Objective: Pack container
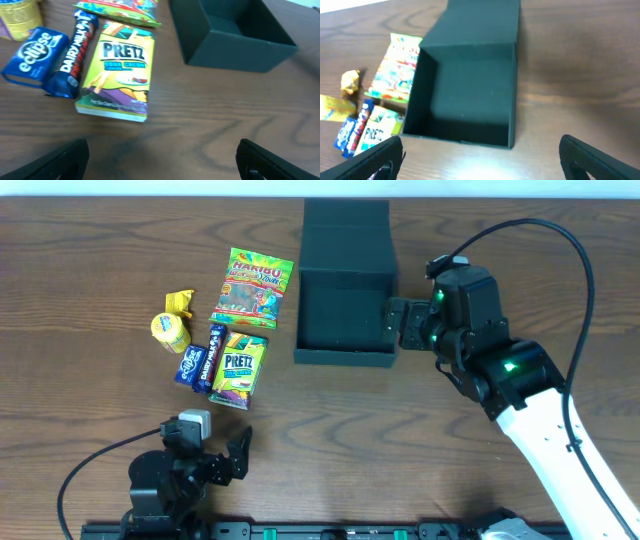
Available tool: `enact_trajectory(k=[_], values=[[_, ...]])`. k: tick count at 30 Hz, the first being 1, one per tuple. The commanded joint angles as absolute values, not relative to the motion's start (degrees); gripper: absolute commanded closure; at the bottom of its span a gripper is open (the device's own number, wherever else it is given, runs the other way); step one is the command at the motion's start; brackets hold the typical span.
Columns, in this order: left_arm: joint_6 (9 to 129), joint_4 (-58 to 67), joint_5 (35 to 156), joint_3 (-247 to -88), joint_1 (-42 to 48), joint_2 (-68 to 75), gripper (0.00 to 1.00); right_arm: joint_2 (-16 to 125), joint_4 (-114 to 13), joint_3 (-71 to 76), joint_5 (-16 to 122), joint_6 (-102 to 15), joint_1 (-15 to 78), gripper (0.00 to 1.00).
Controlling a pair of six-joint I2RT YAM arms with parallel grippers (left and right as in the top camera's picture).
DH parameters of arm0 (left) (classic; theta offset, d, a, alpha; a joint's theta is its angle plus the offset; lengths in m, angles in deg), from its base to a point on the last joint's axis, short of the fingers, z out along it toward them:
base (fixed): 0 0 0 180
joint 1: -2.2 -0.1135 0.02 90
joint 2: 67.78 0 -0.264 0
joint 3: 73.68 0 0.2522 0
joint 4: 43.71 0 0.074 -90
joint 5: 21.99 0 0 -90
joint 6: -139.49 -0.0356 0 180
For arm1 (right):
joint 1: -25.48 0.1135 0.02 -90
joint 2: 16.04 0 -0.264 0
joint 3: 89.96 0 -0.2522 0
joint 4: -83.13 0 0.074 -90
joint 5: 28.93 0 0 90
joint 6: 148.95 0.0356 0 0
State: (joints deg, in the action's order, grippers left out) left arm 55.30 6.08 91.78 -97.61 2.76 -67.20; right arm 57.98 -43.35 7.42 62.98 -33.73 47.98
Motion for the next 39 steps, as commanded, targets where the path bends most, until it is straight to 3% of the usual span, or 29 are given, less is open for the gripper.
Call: enact_trajectory(k=[1, 9, 16, 26, 32, 39], values=[[55.1, 5.8, 89.64, -97.18, 2.97, -67.51, 0.05, 57.72, -41.88, 6.96, 63.31, -34.32, 48.33, 0.01], [61.85, -8.37, 93.53, -97.72, 2.97, -67.42, 0.05, 48.37, -32.64, 6.96, 62.74, -40.49, 48.33, 0.01], [60.67, -13.94, 91.52, -103.38, 2.97, -60.32, 0.05, 36.63, -27.3, 6.96, 64.91, -43.59, 48.33, 0.01], [52.54, -15.01, 90.74, -127.43, 2.97, -22.0, 0.05, 23.73, -12.79, 6.96, 68.38, -43.59, 48.33, 0.01], [46.23, -7.14, 90.15, -145.13, 2.97, -0.63, 0.05, 19.45, -4.57, 6.98, 68.75, -42.28, 48.33, 0.01], [46.23, -5.02, 89.93, -154.42, 2.97, 12.7, 0.05, 13.55, -1.42, 6.98, 71.6, -39.7, 48.33, 0.01]])
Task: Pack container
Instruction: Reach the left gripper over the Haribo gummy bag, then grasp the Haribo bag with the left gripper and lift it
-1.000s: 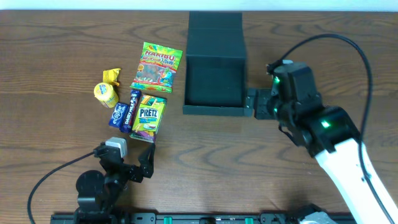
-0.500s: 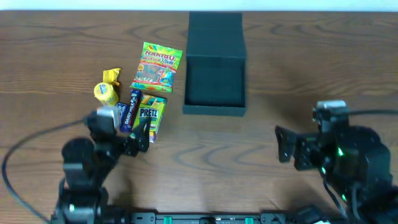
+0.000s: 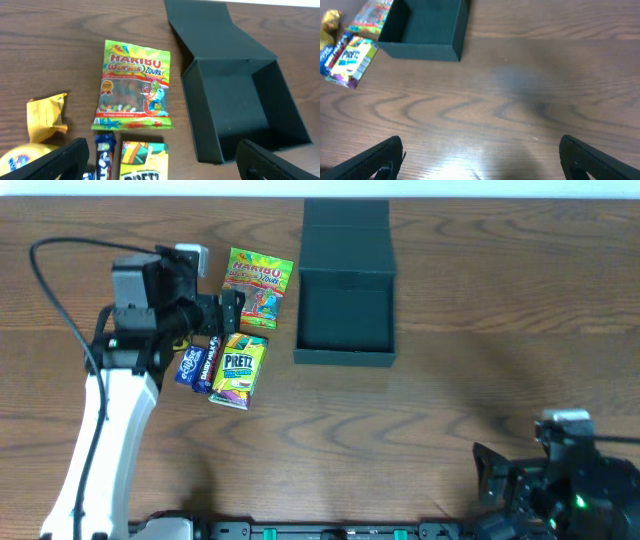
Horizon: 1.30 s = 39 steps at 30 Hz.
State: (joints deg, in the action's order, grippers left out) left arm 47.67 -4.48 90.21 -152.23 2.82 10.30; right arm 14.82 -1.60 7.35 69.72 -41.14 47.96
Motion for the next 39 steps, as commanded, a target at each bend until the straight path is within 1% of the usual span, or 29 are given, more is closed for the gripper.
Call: enact_trajectory(k=[1, 14, 20, 22, 27, 29, 33, 39], values=[[46.27, -6.25, 90.12, -154.42, 2.97, 13.78, 0.05, 13.24, -1.42, 6.98, 71.6, -39.72, 48.33, 0.01], [46.53, -8.59, 91.28, -154.35, 3.04, 16.99, 0.05, 13.22, -1.01, 6.98, 71.57, -39.7, 48.33, 0.01], [46.49, -11.93, 91.13, -154.35, 5.09, 22.26, 0.04, 13.22, -1.01, 6.98, 71.57, -39.7, 48.33, 0.01], [46.53, -14.07, 87.7, -154.35, 7.17, 24.31, 0.02, 13.22, -1.01, 6.98, 71.6, -39.7, 48.33, 0.01], [47.71, -17.59, 73.21, -154.38, 13.4, 28.62, 0.02, 13.22, -1.01, 6.98, 71.57, -39.7, 48.33, 0.01], [49.99, -17.83, 66.85, -154.35, 14.86, 30.26, 0.02, 13.22, -1.01, 6.98, 71.57, -39.7, 48.33, 0.01], [49.96, -18.27, 66.08, -154.35, 14.56, 33.4, 0.0, 13.22, -1.01, 6.98, 71.57, -39.7, 48.33, 0.01], [49.86, -22.22, 66.28, -154.35, 13.55, 37.42, 0.0, 13.22, -1.01, 6.98, 71.57, -39.7, 48.33, 0.01]])
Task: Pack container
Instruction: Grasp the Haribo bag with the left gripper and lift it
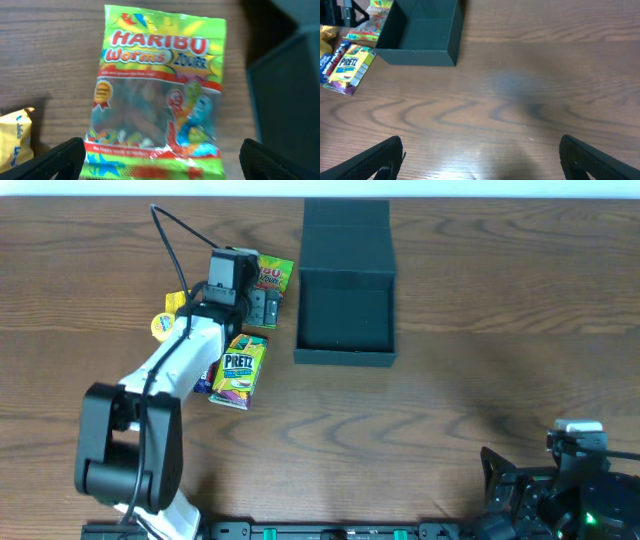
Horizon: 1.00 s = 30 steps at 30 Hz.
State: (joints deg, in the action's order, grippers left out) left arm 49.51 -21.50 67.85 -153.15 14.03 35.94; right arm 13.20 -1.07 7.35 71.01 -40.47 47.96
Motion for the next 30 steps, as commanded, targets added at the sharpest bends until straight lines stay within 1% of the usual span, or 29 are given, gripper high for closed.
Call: enact_trajectory(k=[1, 5, 7, 9, 21, 25, 28, 30], values=[[49.66, -23.1, 66.34, -154.35, 13.4, 38.54, 0.0, 13.22, -1.01, 6.98, 71.57, -39.7, 48.33, 0.01], [49.68, -25.0, 66.36, -154.38, 12.96, 41.51, 0.0, 13.22, -1.01, 6.98, 71.57, -39.7, 48.33, 0.01], [49.66, -25.79, 66.54, -154.35, 12.72, 42.26, 0.11, 13.22, -1.01, 6.98, 71.6, -39.7, 48.33, 0.01], [49.66, -26.29, 66.52, -154.35, 12.42, 42.76, 0.17, 13.22, -1.01, 6.98, 71.6, -39.7, 48.33, 0.01], [49.68, -27.21, 69.75, -154.35, 11.8, 46.32, 0.18, 13.22, -1.01, 6.98, 71.57, -39.7, 48.33, 0.01], [49.68, -27.25, 69.75, -154.35, 11.8, 47.15, 0.28, 13.22, -1.01, 6.98, 71.57, -39.7, 48.33, 0.01], [49.66, -27.21, 69.75, -154.35, 11.8, 48.05, 0.39, 13.22, -1.01, 6.98, 71.57, -39.7, 48.33, 0.01], [49.66, -27.19, 69.86, -154.35, 11.8, 48.75, 0.45, 13.22, -1.01, 6.98, 71.57, -39.7, 48.33, 0.01]])
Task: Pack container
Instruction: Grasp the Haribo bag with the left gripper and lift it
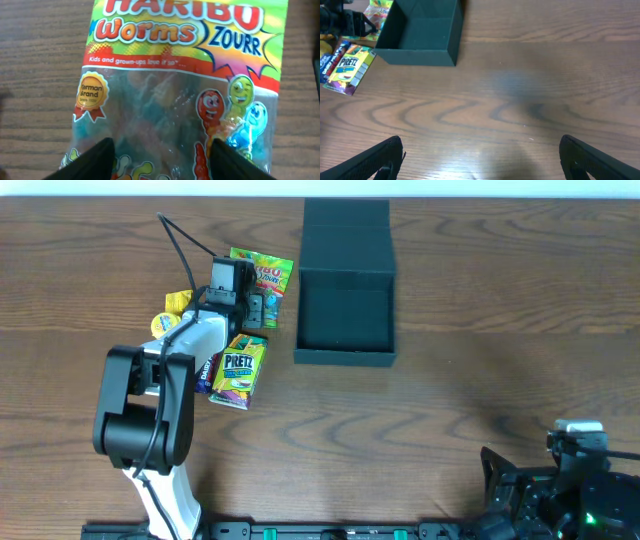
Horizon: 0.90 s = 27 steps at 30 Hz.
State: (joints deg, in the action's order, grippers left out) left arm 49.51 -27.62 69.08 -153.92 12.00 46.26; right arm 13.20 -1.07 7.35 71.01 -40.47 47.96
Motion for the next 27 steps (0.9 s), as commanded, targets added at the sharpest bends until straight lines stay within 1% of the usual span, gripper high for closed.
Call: enact_trajectory(k=[1, 3, 4, 5, 6, 9, 10, 11, 12, 13, 14, 15, 19, 22, 27], values=[[49.61, -27.12, 70.52, -154.35, 11.8, 49.05, 0.46, 13.22, -1.01, 6.98, 71.57, -39.7, 48.33, 0.01], [49.24, -26.99, 71.52, -154.35, 11.8, 49.69, 0.55, 13.22, -1.01, 6.98, 71.57, -39.7, 48.33, 0.01], [49.22, -26.92, 71.5, -154.35, 11.8, 49.99, 0.65, 13.22, -1.01, 6.98, 71.57, -39.7, 48.33, 0.01], [49.13, -26.75, 71.5, -154.35, 11.8, 50.21, 0.83, 13.22, -1.01, 6.98, 71.57, -39.7, 48.33, 0.01], [49.02, -26.55, 71.48, -154.35, 11.8, 50.23, 0.94, 13.22, -1.01, 6.98, 71.6, -39.7, 48.33, 0.01], [49.02, -26.4, 71.48, -154.4, 11.8, 50.28, 0.94, 13.22, -1.01, 6.98, 71.57, -39.7, 48.33, 0.01], [49.05, -26.36, 71.48, -154.66, 11.8, 50.26, 0.92, 13.22, -1.01, 6.98, 71.57, -39.7, 48.33, 0.01], [49.05, -26.22, 71.48, -155.03, 11.8, 50.23, 0.78, 13.22, -1.01, 6.98, 71.6, -39.7, 48.33, 0.01], [49.05, -25.94, 71.46, -155.8, 11.8, 50.06, 0.6, 13.22, -1.01, 6.98, 71.57, -39.7, 48.33, 0.01], [49.02, -25.48, 71.44, -156.71, 11.8, 49.66, 0.45, 13.22, -1.01, 6.98, 71.57, -39.7, 48.33, 0.01], [49.02, -25.02, 71.44, -157.65, 11.8, 49.14, 0.36, 13.22, -1.01, 6.98, 71.6, -39.7, 48.33, 0.01], [49.02, -24.28, 71.44, -158.94, 11.8, 48.51, 0.32, 13.22, -1.01, 6.98, 71.57, -39.7, 48.33, 0.01], [47.98, -23.58, 71.46, -162.27, 11.8, 45.86, 0.24, 13.22, -1.01, 6.98, 71.57, -39.7, 48.33, 0.01], [46.62, -23.8, 70.89, -162.97, 11.8, 45.69, 0.16, 13.22, -1.01, 6.98, 71.57, -39.7, 48.33, 0.01], [45.7, -22.09, 70.43, -162.92, 11.78, 47.68, 0.16, 13.22, -1.01, 6.98, 71.57, -39.7, 48.33, 0.01]])
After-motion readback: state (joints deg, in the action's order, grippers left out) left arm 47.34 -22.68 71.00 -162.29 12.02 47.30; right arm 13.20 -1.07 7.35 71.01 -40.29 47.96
